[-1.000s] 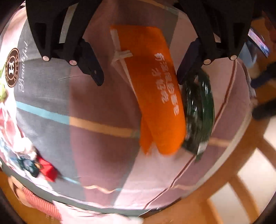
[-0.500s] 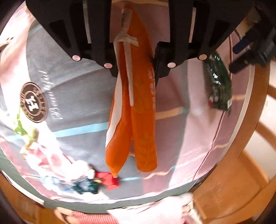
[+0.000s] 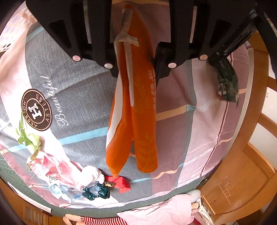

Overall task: Collect trash
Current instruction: 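Grasp the green snack bag with the left gripper while the right gripper holds the orange bag, then carry the orange and green bags into the wastebasket and open both grippers, then move the right gripper to the pink wipes package and grasp it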

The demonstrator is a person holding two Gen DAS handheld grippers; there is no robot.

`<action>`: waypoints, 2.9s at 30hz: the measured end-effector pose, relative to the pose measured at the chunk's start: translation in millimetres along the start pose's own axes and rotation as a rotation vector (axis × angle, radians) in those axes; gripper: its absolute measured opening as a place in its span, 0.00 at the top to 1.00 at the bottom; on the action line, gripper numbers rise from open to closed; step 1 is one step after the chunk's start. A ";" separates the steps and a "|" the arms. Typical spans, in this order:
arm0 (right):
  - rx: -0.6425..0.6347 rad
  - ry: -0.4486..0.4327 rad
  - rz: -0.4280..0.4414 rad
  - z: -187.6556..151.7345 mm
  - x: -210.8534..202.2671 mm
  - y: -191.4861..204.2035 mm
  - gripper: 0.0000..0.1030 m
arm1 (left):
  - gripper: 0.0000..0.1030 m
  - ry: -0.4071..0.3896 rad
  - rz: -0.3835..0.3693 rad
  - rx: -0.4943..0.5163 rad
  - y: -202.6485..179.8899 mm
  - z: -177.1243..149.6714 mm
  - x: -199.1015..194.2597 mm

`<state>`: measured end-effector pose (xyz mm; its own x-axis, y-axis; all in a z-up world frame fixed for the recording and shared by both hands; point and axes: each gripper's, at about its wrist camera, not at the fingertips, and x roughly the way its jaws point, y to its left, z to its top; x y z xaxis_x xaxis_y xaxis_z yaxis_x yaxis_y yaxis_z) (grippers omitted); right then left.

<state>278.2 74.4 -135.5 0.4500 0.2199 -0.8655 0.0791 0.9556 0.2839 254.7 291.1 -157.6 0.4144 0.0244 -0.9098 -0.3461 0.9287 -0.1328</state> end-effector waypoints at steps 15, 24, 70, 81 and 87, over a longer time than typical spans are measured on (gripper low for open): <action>0.085 -0.273 0.110 -8.0 -69.9 -22.8 0.74 | 0.75 -0.286 -0.463 0.071 -17.4 4.1 -79.7; 0.000 -0.367 0.064 -37.7 -203.4 -96.7 0.74 | 0.75 -0.366 -0.499 0.201 -44.9 -14.1 -104.7; -0.034 -0.269 -0.243 82.1 -111.8 -161.1 0.28 | 0.12 -0.432 -0.154 0.169 -73.8 -36.3 -147.1; -0.279 -0.034 -0.531 114.7 43.2 -131.7 0.76 | 0.11 -0.438 -0.033 0.246 -57.4 -35.9 -139.9; -0.260 -0.090 -0.349 114.4 5.1 -118.6 0.92 | 0.11 -0.401 -0.034 0.231 -54.1 -34.8 -133.7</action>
<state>372.9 -60.2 -126.5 0.5129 -0.1314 -0.8483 0.0188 0.9897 -0.1419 188.7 224.7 -42.5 0.7304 0.0917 -0.6768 -0.1490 0.9885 -0.0269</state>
